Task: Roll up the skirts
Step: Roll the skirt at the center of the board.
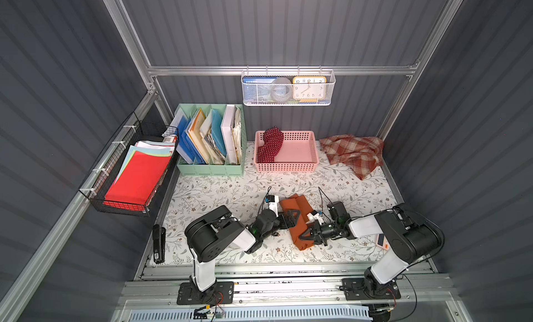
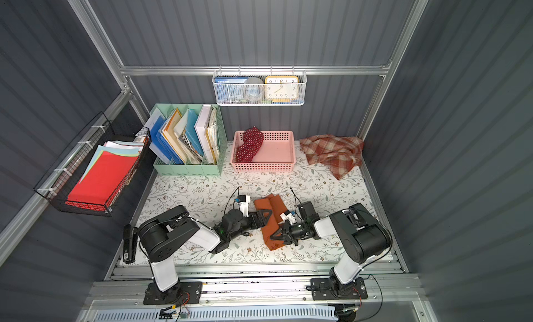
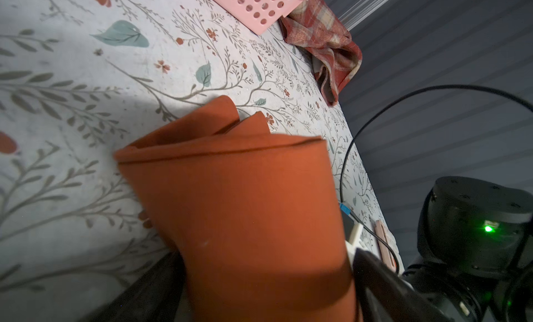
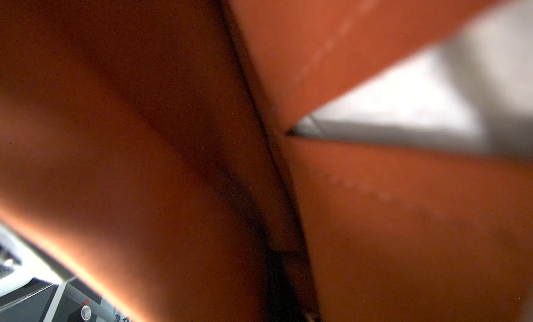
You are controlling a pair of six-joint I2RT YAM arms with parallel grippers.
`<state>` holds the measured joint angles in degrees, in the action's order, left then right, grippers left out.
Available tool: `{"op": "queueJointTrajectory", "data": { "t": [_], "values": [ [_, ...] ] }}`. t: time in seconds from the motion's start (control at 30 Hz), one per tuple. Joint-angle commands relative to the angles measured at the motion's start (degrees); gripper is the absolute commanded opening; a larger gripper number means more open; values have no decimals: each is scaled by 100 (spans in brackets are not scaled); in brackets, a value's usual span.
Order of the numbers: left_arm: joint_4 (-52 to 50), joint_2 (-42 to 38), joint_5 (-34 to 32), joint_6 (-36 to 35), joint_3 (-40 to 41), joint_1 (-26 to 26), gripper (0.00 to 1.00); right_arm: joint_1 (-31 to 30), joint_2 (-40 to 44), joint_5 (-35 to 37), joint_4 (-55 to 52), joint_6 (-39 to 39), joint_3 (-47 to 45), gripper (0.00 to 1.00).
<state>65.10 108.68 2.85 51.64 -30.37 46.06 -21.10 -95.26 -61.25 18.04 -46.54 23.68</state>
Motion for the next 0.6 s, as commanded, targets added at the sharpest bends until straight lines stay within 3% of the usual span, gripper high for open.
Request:
{"op": "queueJointTrajectory", "data": {
  "t": [0.0, 0.13, 0.3, 0.43, 0.47, 0.57],
  "values": [
    [330, 293, 206, -12, 12, -272, 87, 30, -230, 880, -446, 75, -83, 0],
    [427, 568, 467, -153, -244, -429, 76, 27, -305, 858, -413, 58, -57, 0],
    [1174, 960, 715, 16, -487, -480, 32, 27, -303, 970, -573, 140, -48, 0],
    [1093, 853, 681, -66, -510, -536, 4, 30, -79, 1195, -954, 326, -31, 0],
    [1044, 796, 665, -98, -497, -537, 0, 28, -19, 1231, -1026, 354, -30, 2],
    [687, 461, 446, -129, -326, -537, 0, 20, 222, 1504, -1467, 544, 4, 14]
  ]
}}
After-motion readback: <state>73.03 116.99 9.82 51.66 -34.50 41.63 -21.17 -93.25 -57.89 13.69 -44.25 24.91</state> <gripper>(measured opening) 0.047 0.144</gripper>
